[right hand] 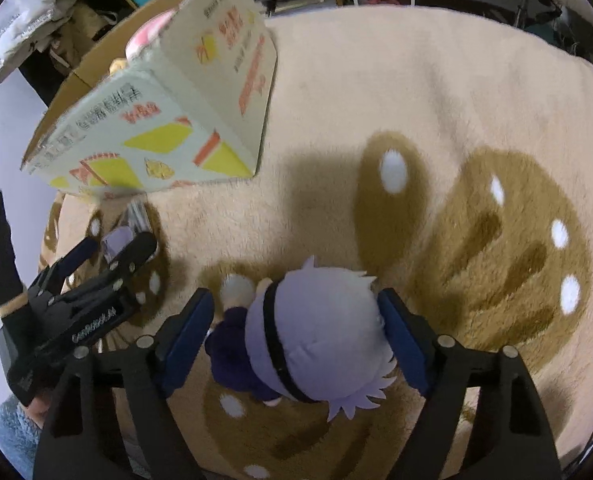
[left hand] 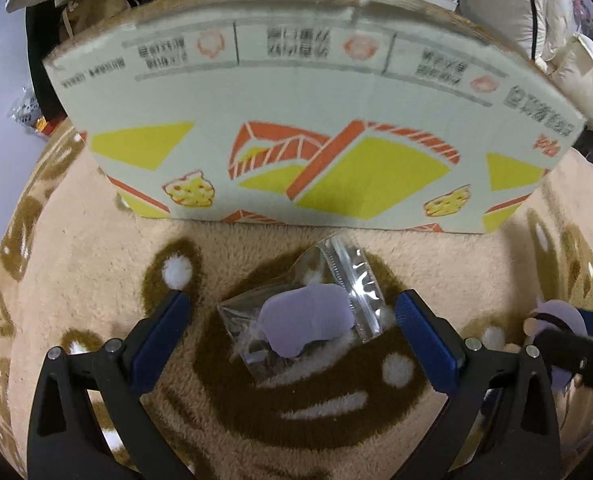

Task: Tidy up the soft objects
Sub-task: 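Grasp the clear bag with the left tool while the right tool grasps the white-haired doll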

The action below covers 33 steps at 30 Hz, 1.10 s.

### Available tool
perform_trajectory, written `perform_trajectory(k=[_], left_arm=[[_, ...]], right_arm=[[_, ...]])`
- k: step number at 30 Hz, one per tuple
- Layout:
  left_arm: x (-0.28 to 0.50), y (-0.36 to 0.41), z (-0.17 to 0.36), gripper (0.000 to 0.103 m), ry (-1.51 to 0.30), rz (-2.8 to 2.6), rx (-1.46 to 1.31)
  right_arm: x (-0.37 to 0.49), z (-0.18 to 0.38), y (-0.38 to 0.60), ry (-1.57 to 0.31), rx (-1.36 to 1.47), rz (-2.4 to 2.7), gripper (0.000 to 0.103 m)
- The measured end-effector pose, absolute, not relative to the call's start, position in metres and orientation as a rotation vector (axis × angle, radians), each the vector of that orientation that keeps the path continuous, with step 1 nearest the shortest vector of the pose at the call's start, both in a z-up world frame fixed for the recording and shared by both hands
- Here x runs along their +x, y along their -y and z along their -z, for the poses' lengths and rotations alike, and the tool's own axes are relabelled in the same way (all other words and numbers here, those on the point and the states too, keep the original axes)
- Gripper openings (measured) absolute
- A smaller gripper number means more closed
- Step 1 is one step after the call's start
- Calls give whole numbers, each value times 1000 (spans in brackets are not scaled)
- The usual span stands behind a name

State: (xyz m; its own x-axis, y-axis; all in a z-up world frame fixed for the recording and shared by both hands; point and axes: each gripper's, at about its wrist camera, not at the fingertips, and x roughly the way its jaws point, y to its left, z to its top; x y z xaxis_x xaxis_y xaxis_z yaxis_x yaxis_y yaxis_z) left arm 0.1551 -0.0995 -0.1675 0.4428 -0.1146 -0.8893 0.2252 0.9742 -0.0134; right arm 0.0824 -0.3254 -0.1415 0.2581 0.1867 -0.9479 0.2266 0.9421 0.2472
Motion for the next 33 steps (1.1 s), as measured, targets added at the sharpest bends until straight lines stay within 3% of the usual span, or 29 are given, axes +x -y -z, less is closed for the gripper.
perform_trajectory(k=[9,12,15,21,28,33], left_arm=[[159,105,177,97,-1113,188,111],[161,105,176,92,-1122,183,102],[160,102,175,84,-1127,194,101],[155,103,172,80,-1124,213,104],[145,84,160,54,-1126,201,6],[147,70,159,51,-1165,207,-65]], right_arm=[[81,149,317,-1335,349,60,87],[77,143,316,-1316,347,76,70],[75,142,319,-1316,370,62,69],[78,141,311,-1307,334,41,68],[80,137,299,-1285,304,2,67],[78,132,288,-1274,275,-18,67]])
